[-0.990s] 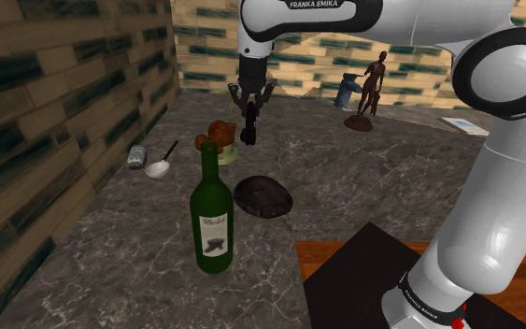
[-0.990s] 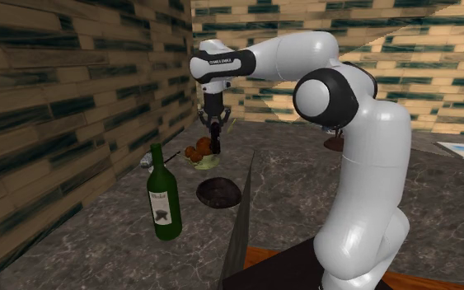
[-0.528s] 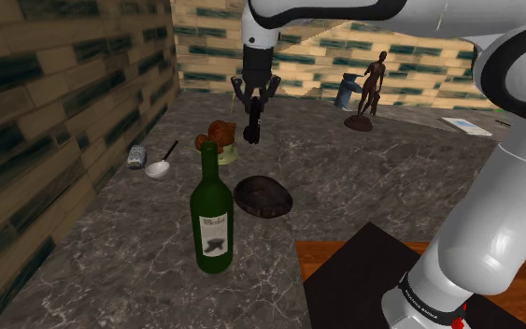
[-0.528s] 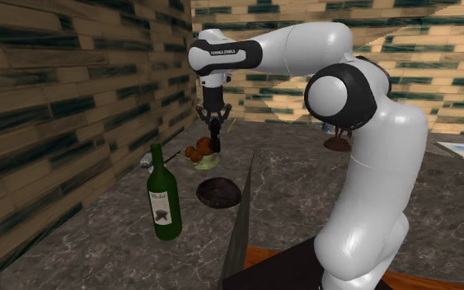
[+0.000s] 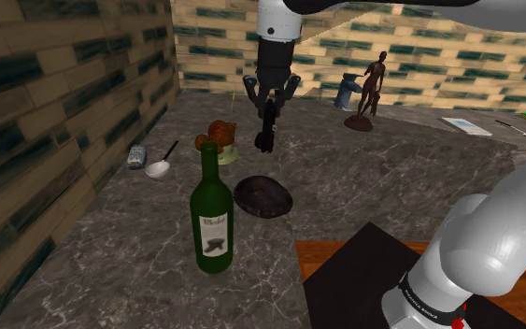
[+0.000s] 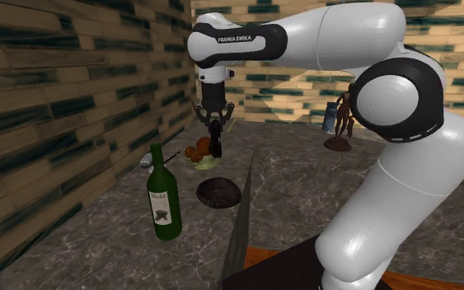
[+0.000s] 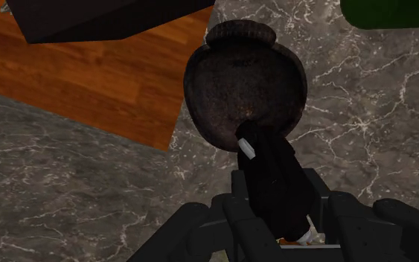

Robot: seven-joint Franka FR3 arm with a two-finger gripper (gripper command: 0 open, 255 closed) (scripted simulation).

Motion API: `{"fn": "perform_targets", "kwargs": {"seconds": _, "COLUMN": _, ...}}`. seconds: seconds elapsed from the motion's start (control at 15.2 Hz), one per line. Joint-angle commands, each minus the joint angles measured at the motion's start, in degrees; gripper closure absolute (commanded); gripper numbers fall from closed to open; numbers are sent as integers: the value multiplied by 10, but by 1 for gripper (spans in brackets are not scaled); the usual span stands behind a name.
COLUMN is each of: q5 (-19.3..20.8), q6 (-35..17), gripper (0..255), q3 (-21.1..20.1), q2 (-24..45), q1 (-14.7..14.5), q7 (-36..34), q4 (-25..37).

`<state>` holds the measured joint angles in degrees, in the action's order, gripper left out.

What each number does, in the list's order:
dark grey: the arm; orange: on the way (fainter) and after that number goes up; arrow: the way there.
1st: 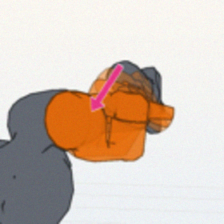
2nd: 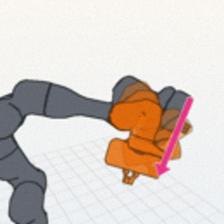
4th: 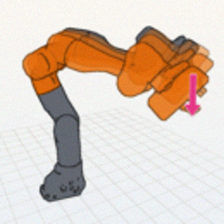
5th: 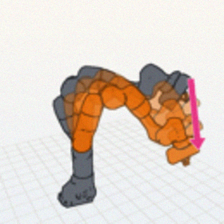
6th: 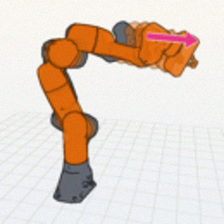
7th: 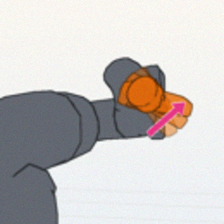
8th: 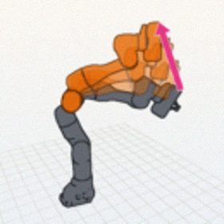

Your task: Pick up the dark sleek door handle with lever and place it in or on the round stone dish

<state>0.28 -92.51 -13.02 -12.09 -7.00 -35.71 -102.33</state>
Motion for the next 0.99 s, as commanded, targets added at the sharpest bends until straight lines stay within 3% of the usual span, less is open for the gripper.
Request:
{"fn": "perform_targets", "kwargs": {"seconds": 0.0, "q5": -3, "q6": -7, "gripper": 255, "q3": -2, "q2": -12, "q1": -2, "q7": -4, "q4": -19}}
{"fn": "perform_targets", "kwargs": {"seconds": 0.92, "q5": -6, "q6": -115, "gripper": 255, "q3": -4, "q2": -25, "q1": -4, "q7": -6, "q4": -140}}
